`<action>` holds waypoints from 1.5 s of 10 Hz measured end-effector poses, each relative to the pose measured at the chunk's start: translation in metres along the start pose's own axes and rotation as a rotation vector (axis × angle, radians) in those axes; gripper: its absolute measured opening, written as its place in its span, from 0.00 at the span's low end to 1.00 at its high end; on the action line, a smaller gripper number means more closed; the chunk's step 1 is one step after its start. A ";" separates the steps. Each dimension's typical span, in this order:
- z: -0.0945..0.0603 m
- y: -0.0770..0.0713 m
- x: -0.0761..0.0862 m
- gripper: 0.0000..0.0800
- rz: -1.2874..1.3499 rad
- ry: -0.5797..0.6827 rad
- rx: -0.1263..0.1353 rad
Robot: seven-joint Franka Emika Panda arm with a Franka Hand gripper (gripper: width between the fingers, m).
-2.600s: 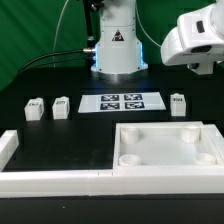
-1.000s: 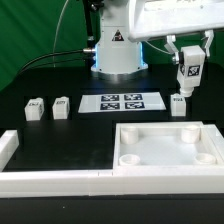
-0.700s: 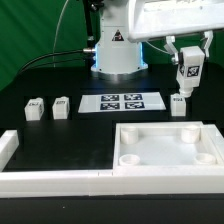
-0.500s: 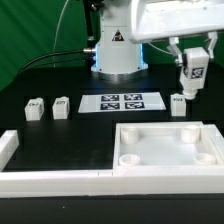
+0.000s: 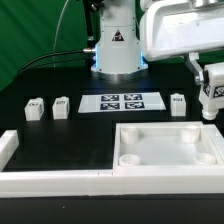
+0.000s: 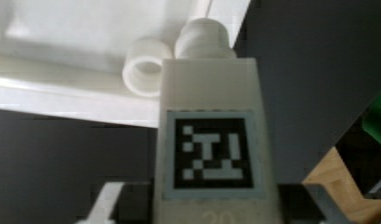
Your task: Assemble one leg
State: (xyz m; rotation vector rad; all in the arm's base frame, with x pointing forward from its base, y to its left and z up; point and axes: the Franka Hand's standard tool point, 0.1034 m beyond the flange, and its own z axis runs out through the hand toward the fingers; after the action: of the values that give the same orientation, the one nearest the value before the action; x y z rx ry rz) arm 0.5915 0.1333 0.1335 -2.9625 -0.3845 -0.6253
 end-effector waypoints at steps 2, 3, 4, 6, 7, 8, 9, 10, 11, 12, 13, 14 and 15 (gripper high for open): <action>0.001 0.007 0.006 0.37 -0.017 0.003 -0.004; 0.002 0.005 0.005 0.37 -0.018 0.001 -0.003; 0.002 0.006 0.006 0.37 -0.018 0.012 -0.004; 0.003 0.006 0.005 0.37 -0.018 0.035 -0.007; 0.001 0.008 0.009 0.37 -0.021 0.070 -0.011; 0.002 0.014 0.007 0.37 -0.011 0.134 -0.023; 0.003 0.024 0.002 0.37 0.010 0.126 -0.030; 0.004 0.028 0.005 0.37 0.017 0.113 -0.030; 0.007 0.029 0.009 0.37 0.028 0.118 -0.029; 0.013 0.031 0.009 0.37 0.042 0.114 -0.028; 0.018 0.032 0.010 0.37 0.044 0.113 -0.028; 0.022 0.032 0.011 0.37 0.045 0.111 -0.026; 0.026 0.032 0.011 0.37 0.046 0.108 -0.024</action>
Offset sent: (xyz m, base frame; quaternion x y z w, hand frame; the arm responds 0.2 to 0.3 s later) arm 0.0000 0.0000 0.0000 0.0000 0.0000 0.0000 1.0000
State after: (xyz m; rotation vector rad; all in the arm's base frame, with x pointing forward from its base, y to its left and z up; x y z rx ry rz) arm 0.6194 0.1084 0.1128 -2.9343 -0.3005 -0.7855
